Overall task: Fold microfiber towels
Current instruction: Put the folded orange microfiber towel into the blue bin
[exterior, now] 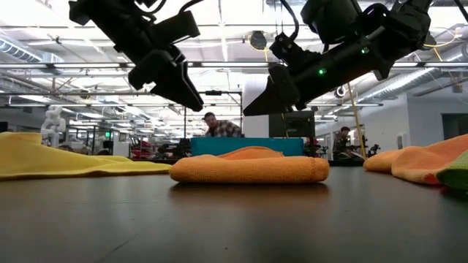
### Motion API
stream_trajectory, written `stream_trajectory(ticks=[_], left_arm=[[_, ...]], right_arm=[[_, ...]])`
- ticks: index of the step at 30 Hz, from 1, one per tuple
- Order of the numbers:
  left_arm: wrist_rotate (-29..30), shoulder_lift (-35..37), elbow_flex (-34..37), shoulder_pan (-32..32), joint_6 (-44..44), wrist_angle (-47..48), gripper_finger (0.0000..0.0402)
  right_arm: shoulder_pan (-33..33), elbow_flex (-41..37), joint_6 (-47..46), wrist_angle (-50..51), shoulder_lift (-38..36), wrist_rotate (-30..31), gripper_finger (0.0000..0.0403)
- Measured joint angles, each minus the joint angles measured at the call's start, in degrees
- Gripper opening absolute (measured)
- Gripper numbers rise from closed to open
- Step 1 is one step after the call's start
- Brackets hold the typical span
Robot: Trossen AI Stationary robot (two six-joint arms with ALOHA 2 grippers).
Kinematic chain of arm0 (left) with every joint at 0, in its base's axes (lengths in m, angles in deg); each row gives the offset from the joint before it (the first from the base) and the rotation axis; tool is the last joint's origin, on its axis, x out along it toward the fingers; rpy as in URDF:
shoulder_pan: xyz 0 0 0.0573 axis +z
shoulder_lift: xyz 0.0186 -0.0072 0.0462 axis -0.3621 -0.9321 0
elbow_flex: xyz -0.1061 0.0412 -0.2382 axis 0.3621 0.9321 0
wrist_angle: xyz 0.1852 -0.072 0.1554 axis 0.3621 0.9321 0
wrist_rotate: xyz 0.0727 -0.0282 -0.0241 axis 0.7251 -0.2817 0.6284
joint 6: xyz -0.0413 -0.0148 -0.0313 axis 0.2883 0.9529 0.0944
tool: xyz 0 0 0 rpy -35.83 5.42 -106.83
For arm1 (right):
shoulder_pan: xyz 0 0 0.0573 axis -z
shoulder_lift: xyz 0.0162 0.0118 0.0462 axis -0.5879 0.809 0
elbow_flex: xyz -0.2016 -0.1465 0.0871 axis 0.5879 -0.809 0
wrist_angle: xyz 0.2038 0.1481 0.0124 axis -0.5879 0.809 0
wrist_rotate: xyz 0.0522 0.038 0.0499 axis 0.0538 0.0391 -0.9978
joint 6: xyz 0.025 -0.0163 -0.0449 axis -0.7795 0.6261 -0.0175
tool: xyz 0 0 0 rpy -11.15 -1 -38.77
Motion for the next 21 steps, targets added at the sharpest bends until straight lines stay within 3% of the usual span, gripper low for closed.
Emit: stream_trajectory(ticks=[6, 12, 17, 21], left_arm=[[-5.4, 0.0, 0.0, -0.4, 3.0, 0.1, 0.0163], [-5.5, 0.0, 0.0, -2.5, 6.1, 0.1, 0.0163], [-5.5, 0.0, 0.0, -4.2, 8.3, -0.2, 0.0163], [-5.5, 0.0, 0.0, -5.3, 8.0, -0.4, 0.0163]], right_arm=[[0.1, 0.0, -1.0, 0.3, 0.0, 0.0, 0.0116], [-0.3, 0.0, -4.6, 0.6, 0.0, -0.5, 0.0116], [-2.1, 0.0, -10.0, 2.8, 0.0, -6.1, 0.0116], [-4.4, 0.0, -13.1, 3.7, 0.0, -5.9, 0.0116]])
